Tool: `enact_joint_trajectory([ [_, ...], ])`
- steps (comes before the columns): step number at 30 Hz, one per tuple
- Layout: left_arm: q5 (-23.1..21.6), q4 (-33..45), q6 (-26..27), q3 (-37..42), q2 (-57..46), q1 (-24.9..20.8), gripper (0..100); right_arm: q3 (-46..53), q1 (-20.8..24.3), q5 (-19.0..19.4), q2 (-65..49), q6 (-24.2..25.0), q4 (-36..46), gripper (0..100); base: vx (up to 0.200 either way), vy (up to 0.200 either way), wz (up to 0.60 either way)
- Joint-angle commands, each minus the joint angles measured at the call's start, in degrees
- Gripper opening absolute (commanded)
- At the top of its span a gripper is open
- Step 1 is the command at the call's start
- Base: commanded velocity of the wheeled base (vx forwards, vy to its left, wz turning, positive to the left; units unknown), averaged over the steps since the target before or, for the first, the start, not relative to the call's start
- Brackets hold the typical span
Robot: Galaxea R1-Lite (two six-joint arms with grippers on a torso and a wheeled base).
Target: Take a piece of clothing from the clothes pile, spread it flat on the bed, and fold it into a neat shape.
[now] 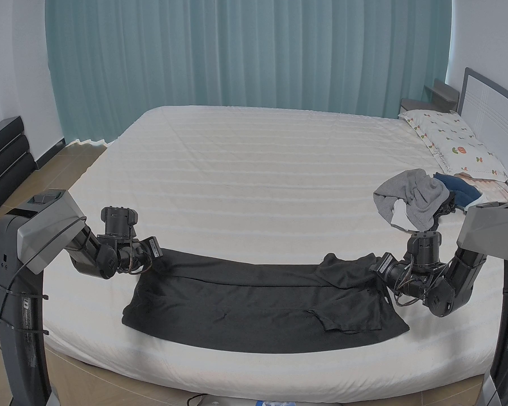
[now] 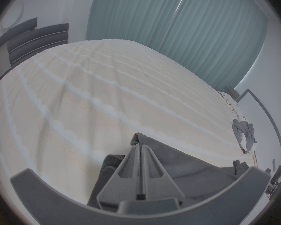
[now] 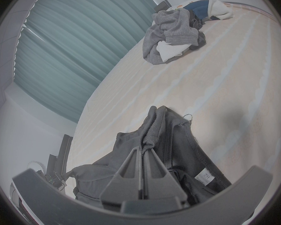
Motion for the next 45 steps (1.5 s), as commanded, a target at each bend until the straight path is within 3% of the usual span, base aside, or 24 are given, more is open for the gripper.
enact_joint_trajectory([
  [1, 0.93, -0.69, -0.44, -0.22, -0.61, 0.23, 0, -0.17, -0.05, 0.01, -0.07, 0.12, -0.85, 0, 0.0, 0.0, 0.0],
  [9, 1.98, -14.58, -13.72, 2.95, -0.87, 2.16, 0, -1.22, -0.05, -2.18, 3.62, 0.12, -16.06, 0, 0.0, 0.0, 0.0],
  [13, 1.63, -21.96, -13.98, 6.03, -0.52, 2.51, 0, -0.43, -0.14, -3.85, 5.55, 0.03, -25.02, 0, 0.0, 0.0, 0.0],
  [16, 1.55, -25.48, -13.89, 8.66, -0.44, 2.69, 0, 1.5, -0.14, -3.24, 6.78, -0.32, -25.02, 0, 0.0, 0.0, 0.0],
  [22, 1.46, -24.95, -13.28, 11.47, 0.0, 2.78, 0, 5.81, -0.14, -0.78, 5.82, -1.99, -24.58, 0, 0.0, 0.0, 0.0],
  [31, 1.02, -25.13, -4.49, 17.98, -0.26, 3.39, 0, 14.07, -1.72, 6.08, 2.39, -10.34, -23.35, 0, 0.0, 0.0, 0.0],
  [45, -0.83, -25.65, 4.92, 24.83, -0.35, 3.57, 0, 14.6, -2.52, 6.43, 5.38, -18.69, -17.29, 0, 0.0, 0.0, 0.0],
])
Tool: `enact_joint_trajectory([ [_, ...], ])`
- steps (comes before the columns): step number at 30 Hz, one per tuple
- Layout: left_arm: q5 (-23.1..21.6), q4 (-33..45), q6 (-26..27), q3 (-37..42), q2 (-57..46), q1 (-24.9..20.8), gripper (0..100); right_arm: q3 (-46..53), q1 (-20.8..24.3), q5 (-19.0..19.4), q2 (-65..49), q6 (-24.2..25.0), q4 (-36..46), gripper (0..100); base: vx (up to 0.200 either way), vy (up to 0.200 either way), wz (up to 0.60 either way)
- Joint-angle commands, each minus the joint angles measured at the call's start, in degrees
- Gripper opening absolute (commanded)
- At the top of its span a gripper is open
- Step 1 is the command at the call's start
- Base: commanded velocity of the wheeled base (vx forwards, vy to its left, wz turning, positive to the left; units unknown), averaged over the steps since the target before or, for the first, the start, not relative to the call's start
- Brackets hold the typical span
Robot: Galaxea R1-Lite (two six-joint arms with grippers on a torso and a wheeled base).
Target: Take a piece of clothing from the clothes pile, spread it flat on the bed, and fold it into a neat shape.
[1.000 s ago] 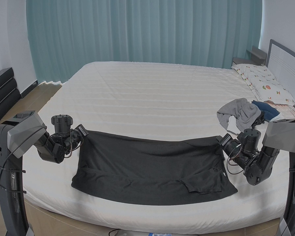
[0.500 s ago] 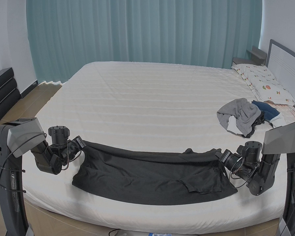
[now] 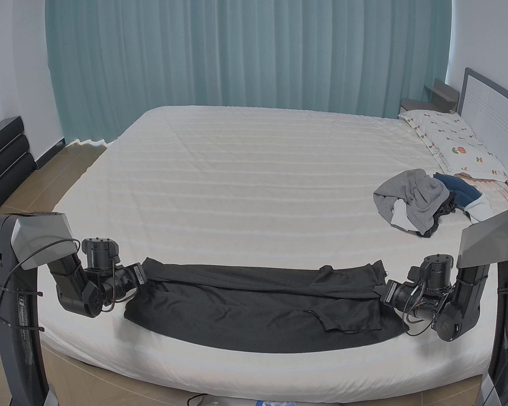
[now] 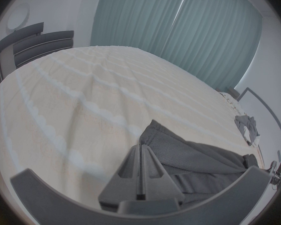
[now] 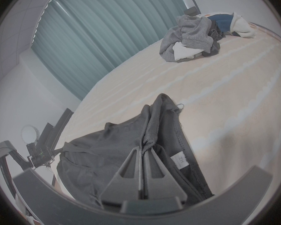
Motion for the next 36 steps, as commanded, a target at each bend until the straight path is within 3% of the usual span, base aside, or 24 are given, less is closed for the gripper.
enact_joint_trajectory([
  [1, -0.1, 0.0, 1.44, 2.04, -0.39, 0.07, 0, 0.28, -0.16, -0.18, 1.37, -0.7, 0.14, 0, 0.0, 0.0, 0.0],
  [14, -0.01, 0.0, 3.81, 2.83, -0.39, 0.25, 0, 0.28, -0.43, -0.53, 2.34, -1.49, 0.05, 0, 0.0, 0.0, 0.0],
  [15, -0.01, 0.0, 3.73, 2.92, -0.39, 0.25, 0, 0.28, -0.43, -0.53, 2.43, -1.75, 0.05, 100, 0.0, 0.0, 0.0],
  [16, -0.01, 0.0, 3.73, 3.01, -0.48, 0.25, 0, 0.28, -0.43, -0.53, 2.6, -1.84, 0.05, 100, 0.0, 0.0, 0.0],
  [17, -0.1, -0.09, 3.55, 3.01, -0.57, 0.25, 100, 0.28, -0.43, -0.53, 2.6, -1.93, -0.04, 100, 0.0, 0.0, 0.0],
  [24, -0.19, -0.18, 2.41, 3.89, -2.94, 1.3, 100, -0.16, -1.57, -0.27, -0.65, -1.14, -0.74, 100, 0.0, 0.0, 0.0],
  [28, -0.54, -1.15, -2.6, 4.59, -5.75, 2.36, 100, -0.52, -3.5, 0.08, -2.67, -0.44, -0.74, 100, 0.0, 0.0, 0.0],
  [36, -9.33, -1.15, -10.86, 7.58, -10.67, 2.97, 100, -3.15, -5.26, 2.37, -4.34, 8.0, -0.3, 100, 0.0, 0.0, 0.0],
])
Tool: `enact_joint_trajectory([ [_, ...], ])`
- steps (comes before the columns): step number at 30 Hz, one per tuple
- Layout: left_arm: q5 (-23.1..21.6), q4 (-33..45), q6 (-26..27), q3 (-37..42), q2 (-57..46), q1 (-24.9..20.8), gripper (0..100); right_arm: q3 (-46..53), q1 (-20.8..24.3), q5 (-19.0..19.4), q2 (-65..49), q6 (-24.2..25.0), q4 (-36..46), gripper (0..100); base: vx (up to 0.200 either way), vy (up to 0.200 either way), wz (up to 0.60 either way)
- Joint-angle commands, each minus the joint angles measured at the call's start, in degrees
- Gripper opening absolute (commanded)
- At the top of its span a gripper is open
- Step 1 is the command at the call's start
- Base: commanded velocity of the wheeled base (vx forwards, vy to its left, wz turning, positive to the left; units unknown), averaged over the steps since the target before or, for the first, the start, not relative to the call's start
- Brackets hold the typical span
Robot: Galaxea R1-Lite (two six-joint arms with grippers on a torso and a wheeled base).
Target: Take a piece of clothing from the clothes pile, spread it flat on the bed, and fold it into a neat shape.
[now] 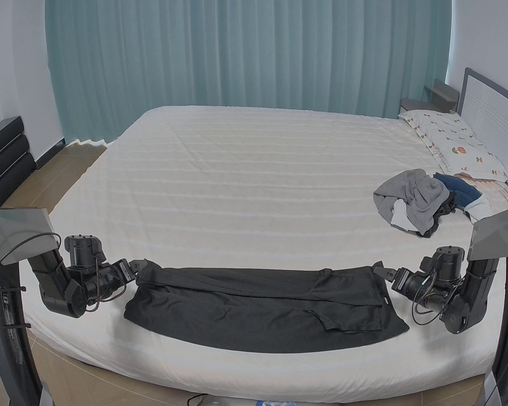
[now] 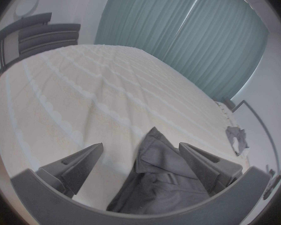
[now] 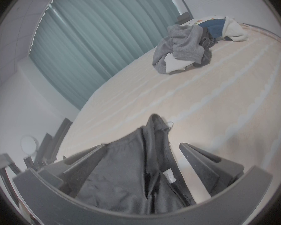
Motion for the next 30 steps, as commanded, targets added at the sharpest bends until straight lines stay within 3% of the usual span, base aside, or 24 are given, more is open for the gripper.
enact_joint_trajectory([
  [1, -1.82, -0.11, -4.16, 0.38, -2.87, -1.17, 100, -2.23, -1.24, 1.69, -0.93, 3.65, 0.6, 100, 0.0, 0.0, 0.0],
  [5, -0.5, 0.68, -7.94, -3.58, -1.82, -4.69, 100, -3.02, -1.59, 2.74, 0.13, 5.41, 0.68, 100, 0.0, 0.0, 0.0],
  [12, 7.06, 0.86, -7.15, -11.05, 4.86, -8.99, 100, -3.02, -0.97, 2.83, 0.83, 5.59, 0.68, 100, 0.0, 0.0, 0.0],
  [17, 8.37, 2.79, -0.56, -11.84, 7.32, -10.31, 100, -3.02, -0.71, 2.83, 1.09, 5.59, 0.6, 100, 0.0, 0.0, 0.0],
  [18, 11.45, 2.35, 3.48, -11.84, 8.9, -10.66, 100, -2.93, -0.62, 2.83, 1.09, 5.59, 0.6, 100, 0.0, 0.0, 0.0],
  [19, 11.71, 2.26, 3.75, -11.84, 9.08, -10.75, 100, -2.93, -0.62, 2.83, 1.09, 5.59, 0.6, 100, 0.0, 0.0, 0.0],
  [20, 15.41, 2.0, 6.56, -11.75, 10.31, -10.93, 100, -2.85, -0.44, 2.83, 1.18, 5.59, 0.6, 100, 0.0, 0.0, 0.0],
  [23, 18.13, 1.12, 8.14, -9.99, 10.31, -11.01, 100, -2.67, 0.08, 2.83, 1.09, 5.59, 0.6, 100, 0.0, 0.0, 0.0],
  [30, 18.22, -3.89, 12.89, -1.56, 9.08, -10.05, 100, -2.49, 0.26, 2.83, 1.09, 5.59, 0.6, 100, 0.0, 0.0, 0.0],
])
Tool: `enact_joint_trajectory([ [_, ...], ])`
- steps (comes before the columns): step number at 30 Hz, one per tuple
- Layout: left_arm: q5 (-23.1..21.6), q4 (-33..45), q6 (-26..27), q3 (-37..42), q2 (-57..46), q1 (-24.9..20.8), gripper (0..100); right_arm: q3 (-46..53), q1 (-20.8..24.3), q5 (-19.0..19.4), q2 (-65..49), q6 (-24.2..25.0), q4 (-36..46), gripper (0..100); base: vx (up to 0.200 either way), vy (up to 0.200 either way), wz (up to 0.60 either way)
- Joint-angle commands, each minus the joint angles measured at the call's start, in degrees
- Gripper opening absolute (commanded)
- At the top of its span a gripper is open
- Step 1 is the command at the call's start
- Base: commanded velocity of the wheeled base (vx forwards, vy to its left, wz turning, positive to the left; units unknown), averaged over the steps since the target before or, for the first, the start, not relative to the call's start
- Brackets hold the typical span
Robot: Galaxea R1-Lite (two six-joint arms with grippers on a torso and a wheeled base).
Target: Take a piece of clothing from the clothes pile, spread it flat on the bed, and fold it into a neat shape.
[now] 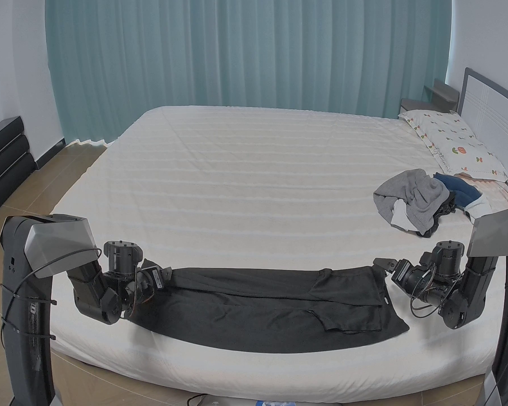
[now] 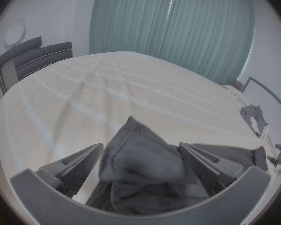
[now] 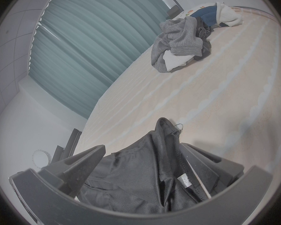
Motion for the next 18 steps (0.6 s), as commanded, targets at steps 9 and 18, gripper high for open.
enact_joint_trajectory([
  [9, 0.13, -11.95, 7.68, 11.61, 0.08, 1.66, 100, 0.23, 0.56, 0.01, 0.03, 0.0, -0.01, 100, 0.0, 0.0, 0.0],
  [18, -2.6, -11.95, 7.59, 14.69, -3.0, 5.53, 100, 0.23, 0.73, -0.07, 0.03, 0.0, -0.01, 100, 0.0, 0.0, 0.0],
])
